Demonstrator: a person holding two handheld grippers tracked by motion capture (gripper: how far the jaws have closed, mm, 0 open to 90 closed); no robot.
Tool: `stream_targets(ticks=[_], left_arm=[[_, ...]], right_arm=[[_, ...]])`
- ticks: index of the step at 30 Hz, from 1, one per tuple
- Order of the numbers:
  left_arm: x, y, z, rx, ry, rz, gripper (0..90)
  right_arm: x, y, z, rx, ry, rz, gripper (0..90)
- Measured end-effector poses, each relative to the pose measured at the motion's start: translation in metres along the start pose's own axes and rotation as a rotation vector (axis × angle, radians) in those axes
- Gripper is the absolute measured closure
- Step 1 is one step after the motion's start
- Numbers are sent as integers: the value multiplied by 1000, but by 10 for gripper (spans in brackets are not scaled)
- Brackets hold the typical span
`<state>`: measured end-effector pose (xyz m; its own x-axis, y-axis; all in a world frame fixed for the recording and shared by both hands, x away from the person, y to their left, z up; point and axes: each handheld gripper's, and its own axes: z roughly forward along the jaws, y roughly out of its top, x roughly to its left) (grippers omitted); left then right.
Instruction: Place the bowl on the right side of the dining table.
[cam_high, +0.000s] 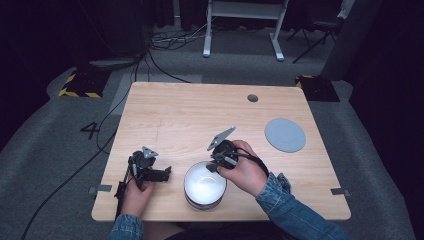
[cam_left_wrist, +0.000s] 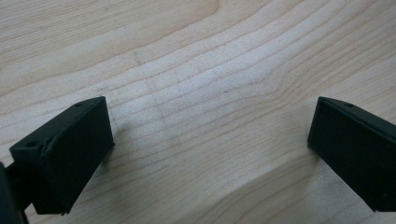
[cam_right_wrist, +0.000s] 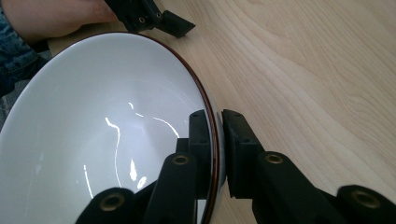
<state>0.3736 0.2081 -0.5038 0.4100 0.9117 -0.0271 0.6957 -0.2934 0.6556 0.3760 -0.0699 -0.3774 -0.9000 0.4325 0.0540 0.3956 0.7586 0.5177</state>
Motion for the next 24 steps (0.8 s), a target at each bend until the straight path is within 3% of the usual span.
stream_targets(ticks=[12,24], left_arm=[[0,0,0,1,2,0,2],[0,-1,-1,2,5,3,4]], right_arm=[[-7,14,-23,-36,12,-3,826],[-17,30,-38,-62,-7,-12,825]])
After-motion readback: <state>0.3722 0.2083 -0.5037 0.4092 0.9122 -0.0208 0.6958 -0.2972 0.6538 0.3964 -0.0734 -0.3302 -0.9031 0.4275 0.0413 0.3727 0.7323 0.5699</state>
